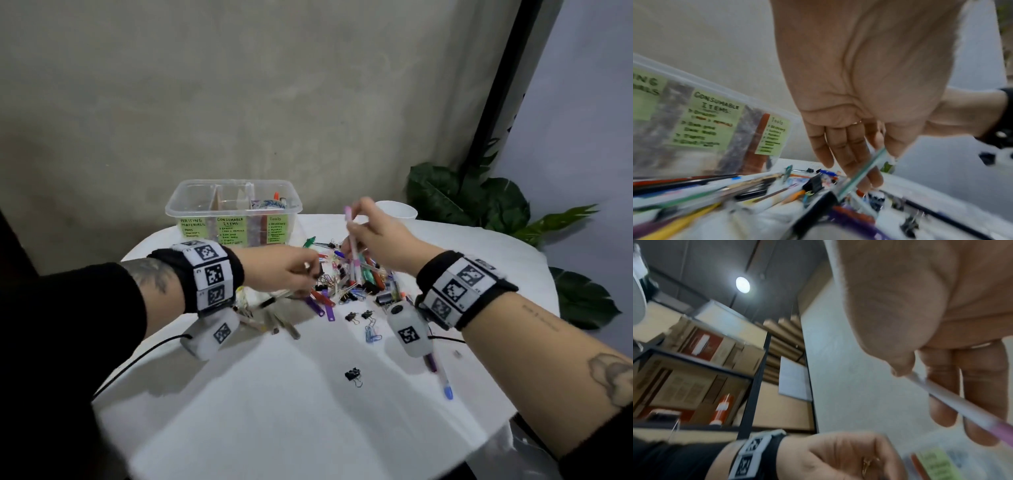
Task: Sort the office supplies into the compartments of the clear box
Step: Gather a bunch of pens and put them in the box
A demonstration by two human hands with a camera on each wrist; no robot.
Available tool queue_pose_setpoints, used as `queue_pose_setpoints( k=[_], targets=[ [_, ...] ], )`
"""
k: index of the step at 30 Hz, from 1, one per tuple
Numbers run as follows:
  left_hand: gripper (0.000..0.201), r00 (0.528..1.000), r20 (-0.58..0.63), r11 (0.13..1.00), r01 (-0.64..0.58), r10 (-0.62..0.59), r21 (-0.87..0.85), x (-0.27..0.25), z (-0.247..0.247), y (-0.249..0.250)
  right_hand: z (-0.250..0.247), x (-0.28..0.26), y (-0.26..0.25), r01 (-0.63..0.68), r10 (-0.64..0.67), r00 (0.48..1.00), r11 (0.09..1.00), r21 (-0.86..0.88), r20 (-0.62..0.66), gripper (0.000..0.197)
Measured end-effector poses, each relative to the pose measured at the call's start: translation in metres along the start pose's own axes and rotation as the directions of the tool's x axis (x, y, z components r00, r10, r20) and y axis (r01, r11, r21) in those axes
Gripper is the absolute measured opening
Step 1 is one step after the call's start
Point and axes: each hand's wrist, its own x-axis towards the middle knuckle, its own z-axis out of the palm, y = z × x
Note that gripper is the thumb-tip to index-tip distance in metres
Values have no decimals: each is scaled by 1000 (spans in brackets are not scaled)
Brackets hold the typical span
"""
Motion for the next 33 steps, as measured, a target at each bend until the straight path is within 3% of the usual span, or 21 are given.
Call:
queue_pose_setpoints(
  k=[3,7,10,13,17,22,29,33],
  targets=[
    [12,989,-144,969,-76,42,-233,20,-1,23,-24,-20,13,-79,92,986,992,96,-142,11],
    [14,959,-280,962,-119,46,-248,52,18,51,-44,-50,44,-370,361,909,929,-3,-207,18],
    [19,978,-198,990,-86,63,-108,72,39,71,-50,-74,62,-584,570,812,797,-155,-128,20],
    [20,983,-82,985,-157,163,78,87,60,89,-47,-98,68,-639,685,728,661,-393,-32,28],
    [34,970,67,944,-241,232,226,105,82,106,-33,-117,68,-645,732,681,596,-478,-7,18],
    [40,952,76,904,-305,295,299,116,89,118,-25,-120,69,-703,746,665,642,-307,35,13],
    [32,942,184,924,-317,281,214,113,88,111,-19,-120,73,-766,774,622,633,-115,119,21],
    [32,937,203,918,-328,285,225,114,90,107,-15,-120,68,-786,794,600,608,-113,99,27]
  ],
)
